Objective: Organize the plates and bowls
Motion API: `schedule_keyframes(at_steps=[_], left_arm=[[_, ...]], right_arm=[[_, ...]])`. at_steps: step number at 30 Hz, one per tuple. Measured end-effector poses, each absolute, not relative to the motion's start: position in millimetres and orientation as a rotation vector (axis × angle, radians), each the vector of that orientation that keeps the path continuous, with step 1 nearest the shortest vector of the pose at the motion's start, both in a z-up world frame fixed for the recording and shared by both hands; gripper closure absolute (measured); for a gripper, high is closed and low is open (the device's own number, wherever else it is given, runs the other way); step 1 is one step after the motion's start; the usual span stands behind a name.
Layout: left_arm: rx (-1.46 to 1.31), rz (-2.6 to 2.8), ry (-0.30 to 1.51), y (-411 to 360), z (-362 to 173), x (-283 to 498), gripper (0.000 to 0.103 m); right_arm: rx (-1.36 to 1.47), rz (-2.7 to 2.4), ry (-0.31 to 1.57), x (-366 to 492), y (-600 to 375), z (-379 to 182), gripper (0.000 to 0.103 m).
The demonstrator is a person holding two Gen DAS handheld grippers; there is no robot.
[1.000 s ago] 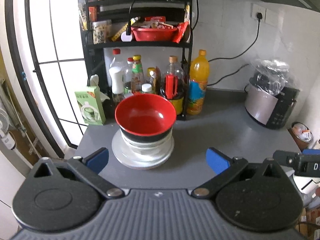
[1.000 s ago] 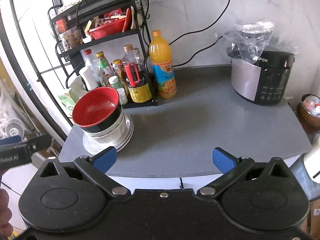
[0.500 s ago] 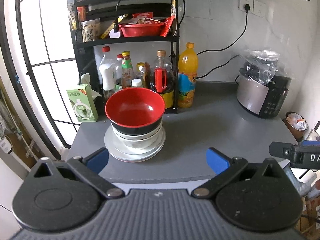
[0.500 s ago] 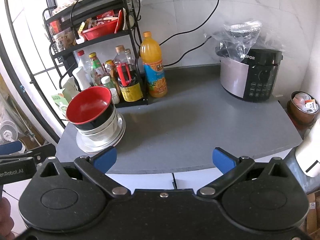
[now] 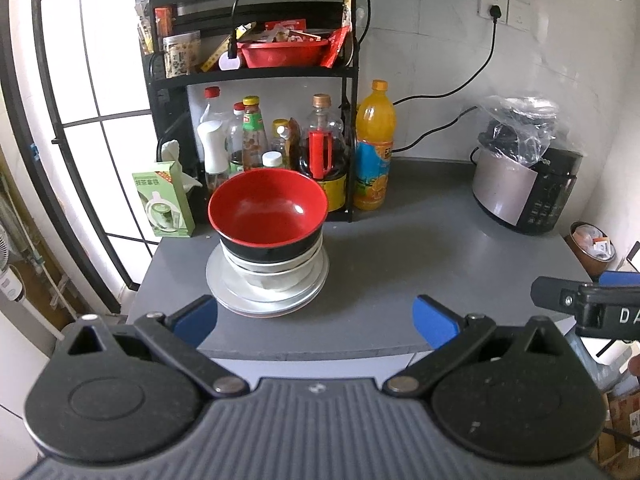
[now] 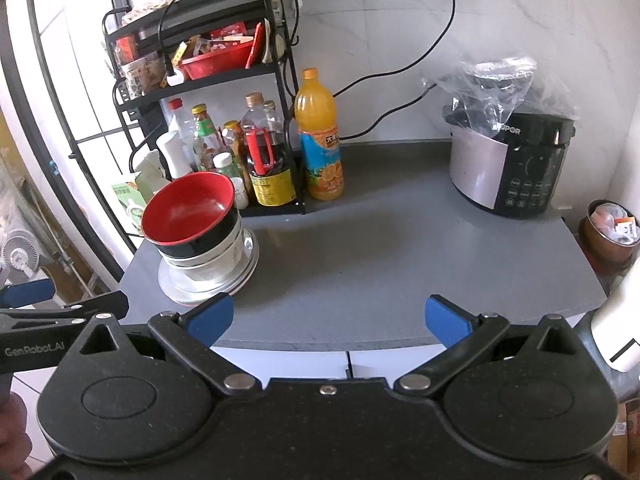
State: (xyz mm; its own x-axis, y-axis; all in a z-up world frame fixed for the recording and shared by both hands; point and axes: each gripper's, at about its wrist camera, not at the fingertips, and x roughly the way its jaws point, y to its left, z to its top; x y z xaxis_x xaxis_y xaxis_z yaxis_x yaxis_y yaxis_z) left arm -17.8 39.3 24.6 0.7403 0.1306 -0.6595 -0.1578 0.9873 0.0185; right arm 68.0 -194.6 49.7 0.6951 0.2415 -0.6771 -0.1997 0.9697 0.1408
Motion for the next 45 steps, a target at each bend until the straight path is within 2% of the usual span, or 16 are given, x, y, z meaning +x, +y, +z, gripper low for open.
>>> schedule_keyframes(at_steps=[45], left_arm=[[-0.034,0.154,0.716,35,27,-23,0.0]], right_arm=[[0.049,0.249,0.743,60,-204,55,0.0]])
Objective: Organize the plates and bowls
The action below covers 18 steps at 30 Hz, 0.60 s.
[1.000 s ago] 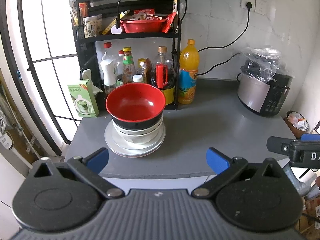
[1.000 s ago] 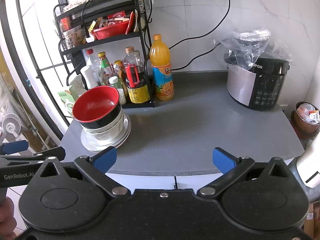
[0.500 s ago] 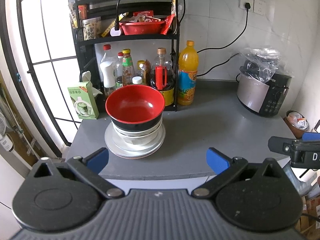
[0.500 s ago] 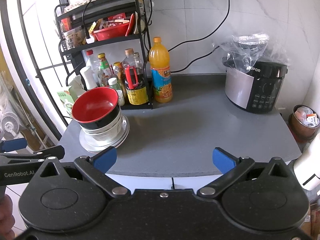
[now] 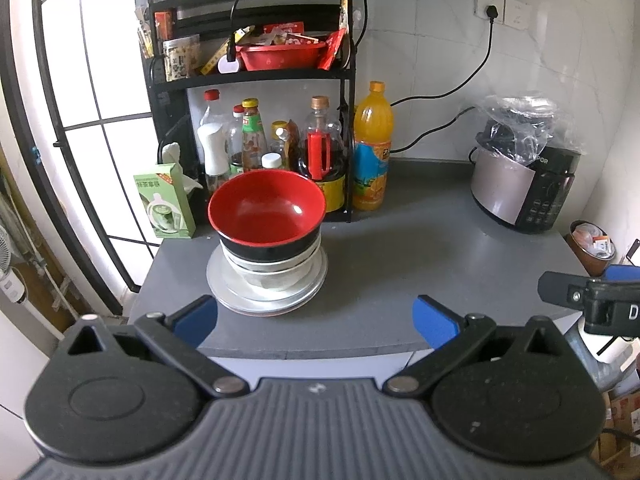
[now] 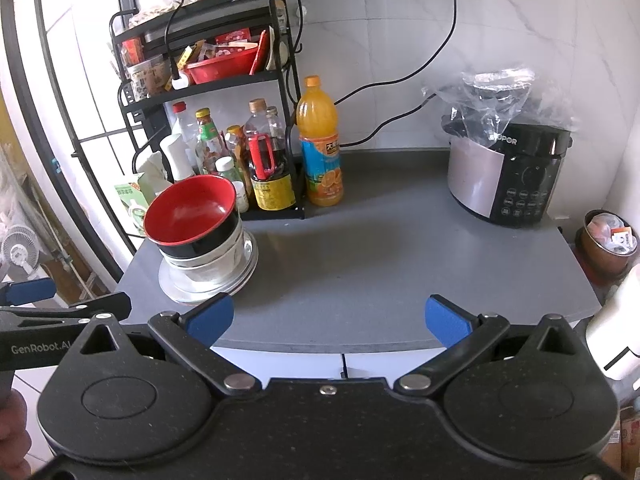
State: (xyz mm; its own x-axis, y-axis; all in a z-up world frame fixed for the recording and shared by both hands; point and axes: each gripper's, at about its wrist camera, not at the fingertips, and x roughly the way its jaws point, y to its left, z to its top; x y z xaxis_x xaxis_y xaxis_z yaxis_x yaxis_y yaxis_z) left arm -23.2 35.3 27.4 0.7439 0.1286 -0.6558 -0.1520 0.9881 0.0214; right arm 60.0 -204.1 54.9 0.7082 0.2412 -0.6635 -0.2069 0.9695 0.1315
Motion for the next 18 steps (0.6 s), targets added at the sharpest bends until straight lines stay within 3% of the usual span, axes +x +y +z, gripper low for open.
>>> schedule_keyframes(at_steps=[18], left_arm=[[-0.014,0.136,0.716,30.3,24.8,-13.3,0.0]], right_arm=[[0.048,0.258,0.75,64.5,-207.6,54.0,0.0]])
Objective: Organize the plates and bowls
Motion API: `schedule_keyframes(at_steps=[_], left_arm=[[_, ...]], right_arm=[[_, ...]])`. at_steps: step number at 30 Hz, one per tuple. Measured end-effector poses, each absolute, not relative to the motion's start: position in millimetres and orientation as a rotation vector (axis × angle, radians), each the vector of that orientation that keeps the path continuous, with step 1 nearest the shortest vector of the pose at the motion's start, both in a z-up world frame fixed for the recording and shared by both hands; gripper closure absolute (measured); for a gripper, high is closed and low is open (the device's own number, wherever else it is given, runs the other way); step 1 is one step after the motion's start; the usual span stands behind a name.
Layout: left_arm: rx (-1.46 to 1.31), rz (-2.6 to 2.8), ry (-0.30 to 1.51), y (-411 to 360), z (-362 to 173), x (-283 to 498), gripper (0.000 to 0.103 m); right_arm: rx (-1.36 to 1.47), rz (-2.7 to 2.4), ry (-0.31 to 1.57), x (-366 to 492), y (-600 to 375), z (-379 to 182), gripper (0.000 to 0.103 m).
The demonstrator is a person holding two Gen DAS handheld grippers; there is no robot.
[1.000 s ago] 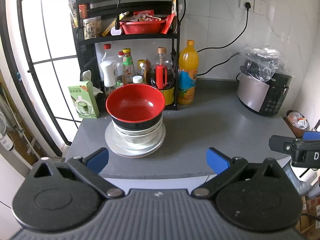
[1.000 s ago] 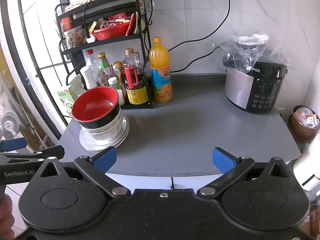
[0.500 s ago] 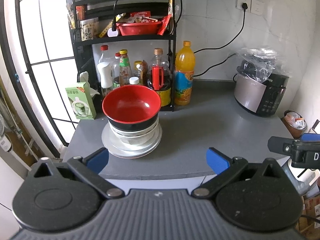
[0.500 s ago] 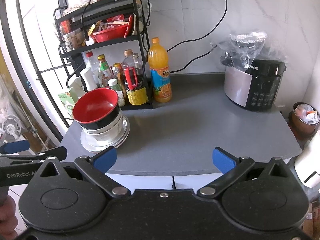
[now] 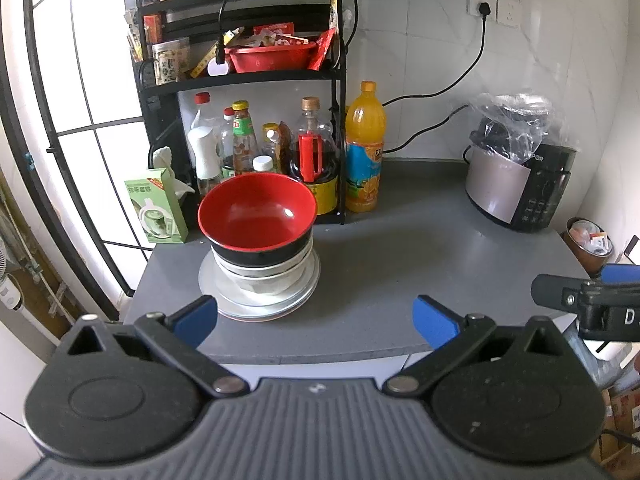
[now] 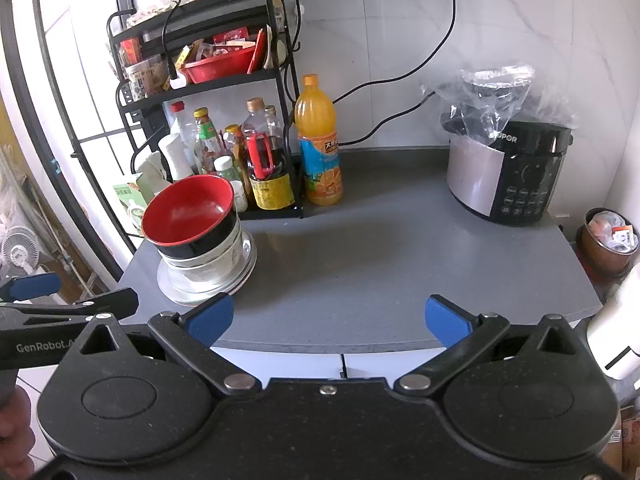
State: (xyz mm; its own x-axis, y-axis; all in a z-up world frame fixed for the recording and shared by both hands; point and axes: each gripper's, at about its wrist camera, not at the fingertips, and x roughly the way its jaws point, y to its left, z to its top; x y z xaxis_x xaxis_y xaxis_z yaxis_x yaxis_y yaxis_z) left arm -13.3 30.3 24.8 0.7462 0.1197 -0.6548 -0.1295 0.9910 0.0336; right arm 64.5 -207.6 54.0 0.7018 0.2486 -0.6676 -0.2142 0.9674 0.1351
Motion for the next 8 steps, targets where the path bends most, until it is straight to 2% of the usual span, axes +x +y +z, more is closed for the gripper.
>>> schedule_keyframes(at_steps=[8], left_arm=[[-0.016,0.143,0.723,32.0,22.2,-8.9,0.0]], right_arm=[[0.042,0.272,0.757,73.6,-209.6,51.3,0.0]])
